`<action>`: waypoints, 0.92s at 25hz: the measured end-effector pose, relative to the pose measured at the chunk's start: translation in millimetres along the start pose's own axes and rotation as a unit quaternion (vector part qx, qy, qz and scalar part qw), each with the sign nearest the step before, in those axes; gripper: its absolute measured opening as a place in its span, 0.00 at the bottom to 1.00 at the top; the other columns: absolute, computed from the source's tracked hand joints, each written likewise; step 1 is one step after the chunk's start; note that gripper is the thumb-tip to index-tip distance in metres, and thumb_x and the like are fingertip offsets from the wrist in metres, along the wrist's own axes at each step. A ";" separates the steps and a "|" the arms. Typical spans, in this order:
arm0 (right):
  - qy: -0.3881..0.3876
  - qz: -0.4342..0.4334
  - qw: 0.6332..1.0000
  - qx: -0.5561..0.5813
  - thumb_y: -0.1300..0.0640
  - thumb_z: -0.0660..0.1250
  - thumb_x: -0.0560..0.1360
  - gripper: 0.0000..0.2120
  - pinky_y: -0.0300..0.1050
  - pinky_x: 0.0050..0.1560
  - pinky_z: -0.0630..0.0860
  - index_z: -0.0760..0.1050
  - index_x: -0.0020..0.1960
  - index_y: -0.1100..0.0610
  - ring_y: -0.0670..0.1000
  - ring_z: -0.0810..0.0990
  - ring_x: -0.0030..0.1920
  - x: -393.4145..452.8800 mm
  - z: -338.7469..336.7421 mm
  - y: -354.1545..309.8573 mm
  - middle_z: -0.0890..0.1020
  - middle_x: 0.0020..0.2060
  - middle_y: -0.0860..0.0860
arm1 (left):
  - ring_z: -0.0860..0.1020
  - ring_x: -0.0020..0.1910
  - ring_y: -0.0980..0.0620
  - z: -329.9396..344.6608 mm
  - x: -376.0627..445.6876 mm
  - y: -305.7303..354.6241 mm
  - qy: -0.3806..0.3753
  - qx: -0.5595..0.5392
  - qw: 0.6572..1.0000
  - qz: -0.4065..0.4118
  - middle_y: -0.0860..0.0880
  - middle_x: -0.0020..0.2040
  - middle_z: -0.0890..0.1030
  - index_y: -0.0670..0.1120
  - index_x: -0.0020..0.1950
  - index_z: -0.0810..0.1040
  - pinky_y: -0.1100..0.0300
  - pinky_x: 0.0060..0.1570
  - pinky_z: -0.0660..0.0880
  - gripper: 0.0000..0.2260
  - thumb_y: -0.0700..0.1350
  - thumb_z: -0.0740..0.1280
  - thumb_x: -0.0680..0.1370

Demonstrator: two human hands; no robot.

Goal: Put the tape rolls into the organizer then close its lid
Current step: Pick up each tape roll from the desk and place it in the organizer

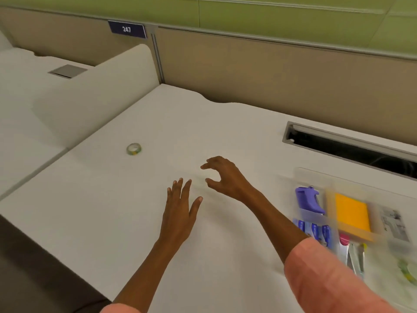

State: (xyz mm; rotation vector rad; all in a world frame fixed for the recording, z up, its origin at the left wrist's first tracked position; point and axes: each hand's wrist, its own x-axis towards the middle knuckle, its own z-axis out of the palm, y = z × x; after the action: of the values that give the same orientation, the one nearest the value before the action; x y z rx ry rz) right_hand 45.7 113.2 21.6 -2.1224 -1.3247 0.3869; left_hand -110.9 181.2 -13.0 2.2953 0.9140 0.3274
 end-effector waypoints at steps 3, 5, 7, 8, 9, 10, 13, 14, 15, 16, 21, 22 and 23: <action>-0.024 -0.016 1.000 0.011 0.57 0.66 0.73 0.18 0.49 0.65 0.70 0.73 0.62 0.55 0.55 0.73 0.63 51.6 32.7 -21.7 0.75 0.62 0.56 | 0.44 0.76 0.47 -19.9 20.8 -38.9 0.022 0.004 0.999 -0.029 0.49 0.77 0.50 0.52 0.73 0.52 0.49 0.72 0.53 0.26 0.56 0.55 0.77; -0.043 -0.023 0.999 0.006 0.57 0.65 0.73 0.18 0.50 0.64 0.70 0.72 0.63 0.55 0.56 0.73 0.62 83.6 53.4 -35.5 0.75 0.62 0.57 | 0.44 0.76 0.47 -30.3 34.8 -61.4 0.034 0.006 0.998 -0.046 0.48 0.77 0.50 0.51 0.73 0.52 0.49 0.72 0.53 0.26 0.55 0.56 0.77; -0.058 -0.026 0.998 -0.007 0.56 0.65 0.74 0.18 0.49 0.62 0.69 0.71 0.63 0.55 0.57 0.73 0.62 113.9 73.9 -46.5 0.74 0.62 0.58 | 0.44 0.76 0.47 -37.2 47.9 -83.5 0.046 0.013 0.997 -0.060 0.48 0.77 0.50 0.50 0.73 0.53 0.50 0.73 0.51 0.26 0.55 0.55 0.77; -0.066 -0.027 0.997 -0.013 0.55 0.65 0.74 0.19 0.49 0.62 0.70 0.71 0.64 0.55 0.57 0.73 0.62 129.2 84.5 -51.8 0.74 0.62 0.58 | 0.44 0.76 0.47 -39.6 54.2 -95.7 0.054 0.021 0.996 -0.063 0.47 0.77 0.51 0.50 0.73 0.53 0.51 0.73 0.50 0.26 0.55 0.55 0.77; -0.074 -0.027 0.997 -0.019 0.54 0.64 0.74 0.19 0.50 0.62 0.70 0.70 0.64 0.54 0.57 0.73 0.62 142.6 93.6 -55.9 0.73 0.62 0.58 | 0.45 0.76 0.47 -40.6 59.5 -106.1 0.061 0.030 0.996 -0.063 0.47 0.77 0.52 0.49 0.72 0.53 0.52 0.73 0.48 0.26 0.55 0.55 0.77; -0.081 -0.028 0.996 -0.028 0.53 0.64 0.75 0.19 0.51 0.62 0.71 0.70 0.65 0.54 0.58 0.72 0.62 154.7 102.1 -59.5 0.73 0.62 0.59 | 0.45 0.76 0.48 -40.8 63.8 -114.9 0.066 0.038 0.995 -0.063 0.47 0.77 0.52 0.49 0.72 0.54 0.53 0.73 0.47 0.26 0.56 0.54 0.77; -0.087 -0.030 0.994 -0.062 0.50 0.63 0.76 0.21 0.57 0.63 0.70 0.67 0.67 0.53 0.60 0.69 0.64 189.2 125.5 -68.2 0.70 0.65 0.59 | 0.45 0.76 0.48 -36.6 71.6 -133.4 0.069 0.047 0.994 -0.072 0.47 0.77 0.52 0.49 0.72 0.54 0.55 0.71 0.46 0.26 0.57 0.53 0.77; -0.084 -0.032 0.993 -0.079 0.49 0.62 0.76 0.22 0.57 0.63 0.70 0.66 0.68 0.52 0.60 0.68 0.65 198.9 132.1 -70.7 0.69 0.66 0.59 | 0.44 0.75 0.49 -34.6 71.9 -135.5 0.071 0.049 0.994 -0.073 0.47 0.77 0.51 0.49 0.72 0.54 0.56 0.70 0.46 0.26 0.58 0.53 0.77; -0.080 -0.034 0.991 -0.100 0.49 0.61 0.76 0.22 0.58 0.62 0.69 0.65 0.68 0.51 0.60 0.67 0.65 207.0 137.7 -72.8 0.68 0.67 0.59 | 0.43 0.75 0.50 -33.1 71.6 -136.5 0.075 0.051 0.993 -0.071 0.47 0.77 0.51 0.50 0.72 0.55 0.56 0.70 0.46 0.27 0.60 0.51 0.76; -0.077 -0.038 0.989 -0.121 0.49 0.61 0.76 0.21 0.58 0.62 0.68 0.65 0.69 0.51 0.60 0.67 0.66 213.9 142.6 -74.8 0.67 0.67 0.59 | 0.41 0.73 0.52 -32.4 71.2 -137.2 0.081 0.050 0.993 -0.067 0.48 0.77 0.52 0.50 0.72 0.56 0.56 0.69 0.46 0.29 0.64 0.48 0.75; -0.069 -0.046 0.983 -0.163 0.50 0.63 0.75 0.18 0.56 0.60 0.68 0.71 0.63 0.54 0.60 0.68 0.64 222.6 150.3 -73.4 0.69 0.66 0.57 | 0.40 0.70 0.54 -32.9 70.2 -138.7 0.099 0.034 0.993 -0.050 0.46 0.76 0.55 0.50 0.71 0.59 0.55 0.68 0.46 0.37 0.69 0.38 0.69; -0.061 -0.044 0.985 -0.155 0.50 0.64 0.74 0.17 0.56 0.59 0.68 0.72 0.61 0.55 0.59 0.69 0.63 220.4 149.0 -72.3 0.70 0.65 0.57 | 0.41 0.70 0.53 -33.1 70.0 -138.1 0.102 0.033 0.993 -0.047 0.46 0.76 0.56 0.49 0.71 0.60 0.54 0.68 0.45 0.36 0.68 0.40 0.70; -0.053 -0.042 0.987 -0.146 0.50 0.65 0.73 0.17 0.55 0.58 0.68 0.72 0.58 0.57 0.59 0.70 0.62 217.2 146.7 -70.8 0.72 0.64 0.56 | 0.42 0.70 0.53 -33.0 69.7 -137.3 0.105 0.034 0.993 -0.045 0.45 0.75 0.57 0.49 0.71 0.60 0.54 0.68 0.45 0.35 0.67 0.42 0.71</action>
State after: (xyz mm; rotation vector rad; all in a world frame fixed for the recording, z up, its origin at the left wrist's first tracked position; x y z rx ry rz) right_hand 16.9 377.4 -33.6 -2.2992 -1.6098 0.2876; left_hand -147.1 320.7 -76.4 2.3035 1.1451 0.5121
